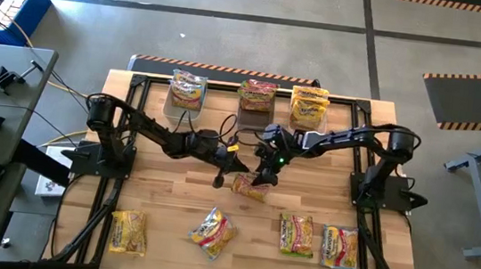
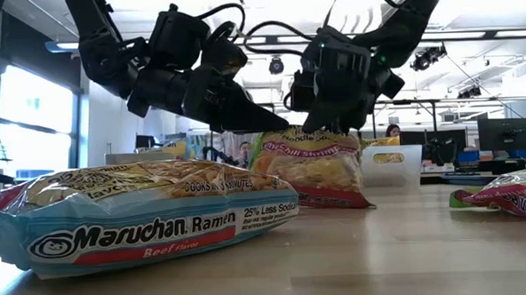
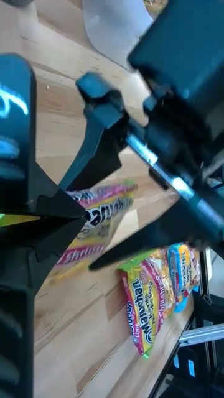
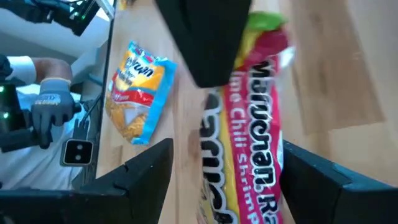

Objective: Sort Maruchan noodles
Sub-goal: Put the green noodle pack into the black bin

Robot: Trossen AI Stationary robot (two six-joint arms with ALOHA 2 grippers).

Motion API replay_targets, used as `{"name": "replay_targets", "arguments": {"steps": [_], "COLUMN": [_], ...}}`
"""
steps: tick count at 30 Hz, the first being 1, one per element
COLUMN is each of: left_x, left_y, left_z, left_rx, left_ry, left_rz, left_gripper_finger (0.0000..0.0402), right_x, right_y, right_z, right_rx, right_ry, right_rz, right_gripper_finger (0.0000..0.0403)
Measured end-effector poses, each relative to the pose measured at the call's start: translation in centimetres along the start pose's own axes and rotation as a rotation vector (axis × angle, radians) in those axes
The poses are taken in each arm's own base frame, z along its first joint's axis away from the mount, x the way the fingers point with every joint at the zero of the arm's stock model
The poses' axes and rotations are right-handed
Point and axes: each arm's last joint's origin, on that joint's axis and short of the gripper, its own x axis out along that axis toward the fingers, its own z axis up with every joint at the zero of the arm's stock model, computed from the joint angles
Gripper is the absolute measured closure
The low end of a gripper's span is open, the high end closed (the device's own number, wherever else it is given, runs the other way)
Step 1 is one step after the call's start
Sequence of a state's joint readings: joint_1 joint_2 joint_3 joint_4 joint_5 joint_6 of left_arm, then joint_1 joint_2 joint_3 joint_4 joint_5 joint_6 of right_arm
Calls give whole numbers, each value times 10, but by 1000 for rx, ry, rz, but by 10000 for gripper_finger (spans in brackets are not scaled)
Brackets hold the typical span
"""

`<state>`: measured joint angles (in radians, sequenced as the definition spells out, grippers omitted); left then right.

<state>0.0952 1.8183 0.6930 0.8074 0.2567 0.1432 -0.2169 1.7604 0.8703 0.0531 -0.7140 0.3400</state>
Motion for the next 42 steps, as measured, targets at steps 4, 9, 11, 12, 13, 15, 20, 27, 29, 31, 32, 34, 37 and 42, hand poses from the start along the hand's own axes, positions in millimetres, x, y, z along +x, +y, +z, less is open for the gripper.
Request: {"name": "replay_targets", "arguments": {"steps": [4,9,11,12,13,15,20,27,29,31,32,34,37,42], "left_x": [0,0,-2,-4,-6,-15,-51,-91,-94,-91,-89,-85,-78,-63], "left_y": [1,2,4,6,7,10,13,8,6,5,4,2,1,3], "left_z": [0,1,3,5,8,15,26,6,-2,-8,-12,-16,-19,-20], "left_rx": [-10,-32,-57,-62,-63,-61,-51,-241,-334,-397,-419,-451,-486,-541], "left_ry": [-3,-11,-15,-18,-25,-48,-112,-109,-84,-47,-27,-2,20,40], "left_rz": [5,7,13,20,26,40,83,117,111,97,86,67,42,21], "left_gripper_finger": [401,399,391,385,378,364,335,332,331,326,322,310,288,247], "right_x": [6,7,7,7,7,7,7,7,7,7,7,7,7,7], "right_y": [4,6,5,5,5,5,6,6,6,7,7,7,7,8], "right_z": [-1,1,1,2,2,3,4,5,5,5,6,7,8,8], "right_rx": [-26,-24,-26,-26,-28,-35,-49,-58,-61,-66,-70,-80,-89,-99], "right_ry": [-1,-20,-26,-30,-37,-48,-62,-65,-67,-73,-80,-93,-98,-100], "right_rz": [9,16,3,-5,-15,-30,-28,-28,-28,-30,-34,-39,-40,-40], "right_gripper_finger": [164,236,273,290,308,339,385,375,375,376,378,379,379,379]}}
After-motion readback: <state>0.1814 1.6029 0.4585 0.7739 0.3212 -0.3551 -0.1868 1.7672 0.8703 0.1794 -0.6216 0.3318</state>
